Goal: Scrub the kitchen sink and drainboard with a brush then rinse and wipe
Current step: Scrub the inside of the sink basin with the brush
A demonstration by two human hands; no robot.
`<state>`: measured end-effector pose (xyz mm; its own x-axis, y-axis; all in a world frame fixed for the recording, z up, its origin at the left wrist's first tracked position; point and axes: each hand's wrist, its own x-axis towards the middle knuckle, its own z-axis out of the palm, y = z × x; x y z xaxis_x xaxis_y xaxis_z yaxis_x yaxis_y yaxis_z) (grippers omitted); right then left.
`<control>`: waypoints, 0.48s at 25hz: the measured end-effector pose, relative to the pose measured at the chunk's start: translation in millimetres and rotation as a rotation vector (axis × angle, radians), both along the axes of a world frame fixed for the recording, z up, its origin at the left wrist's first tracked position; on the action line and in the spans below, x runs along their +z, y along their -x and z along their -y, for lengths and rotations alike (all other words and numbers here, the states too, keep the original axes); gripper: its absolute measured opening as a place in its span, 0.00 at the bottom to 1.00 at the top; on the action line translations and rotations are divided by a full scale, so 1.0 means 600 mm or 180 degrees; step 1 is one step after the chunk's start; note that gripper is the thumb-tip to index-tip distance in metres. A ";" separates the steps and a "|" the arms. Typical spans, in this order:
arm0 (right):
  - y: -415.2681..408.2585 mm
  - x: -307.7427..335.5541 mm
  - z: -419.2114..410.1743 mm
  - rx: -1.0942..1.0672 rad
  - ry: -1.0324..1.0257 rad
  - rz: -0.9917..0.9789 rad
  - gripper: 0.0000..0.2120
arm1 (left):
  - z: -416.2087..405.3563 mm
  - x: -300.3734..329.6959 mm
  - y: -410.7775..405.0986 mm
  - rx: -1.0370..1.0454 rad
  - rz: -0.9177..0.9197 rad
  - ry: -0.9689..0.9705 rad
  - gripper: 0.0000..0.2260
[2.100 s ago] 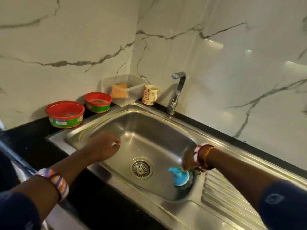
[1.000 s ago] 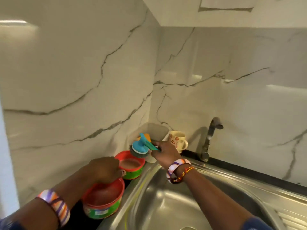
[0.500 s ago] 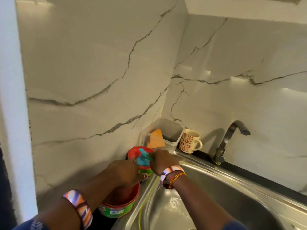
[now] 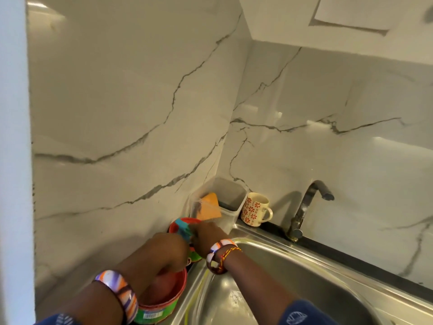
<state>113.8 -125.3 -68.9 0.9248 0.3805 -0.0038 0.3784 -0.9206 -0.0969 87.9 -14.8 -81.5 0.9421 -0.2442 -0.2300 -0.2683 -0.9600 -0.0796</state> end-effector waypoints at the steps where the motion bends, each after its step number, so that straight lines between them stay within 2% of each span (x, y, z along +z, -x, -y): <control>1: 0.001 0.002 0.002 0.0029 0.0015 -0.0036 0.16 | 0.003 0.002 -0.002 0.0019 -0.0040 -0.0058 0.18; 6: -0.010 0.015 0.011 -0.0308 0.0359 0.0009 0.17 | 0.011 0.009 -0.004 0.0106 0.0108 -0.0045 0.20; 10: 0.004 0.008 0.009 -0.0314 -0.0619 -0.0209 0.16 | 0.007 -0.003 0.010 0.0104 0.0321 -0.0007 0.17; 12: 0.016 0.008 0.039 -0.0441 -0.0994 -0.0048 0.17 | 0.007 -0.015 0.016 0.0125 0.0530 0.0102 0.17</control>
<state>104.4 -148.7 -64.2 0.9685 0.2361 0.0790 0.2481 -0.8881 -0.3869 78.3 -18.8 -90.5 0.9754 -0.2113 -0.0627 -0.2163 -0.9723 -0.0890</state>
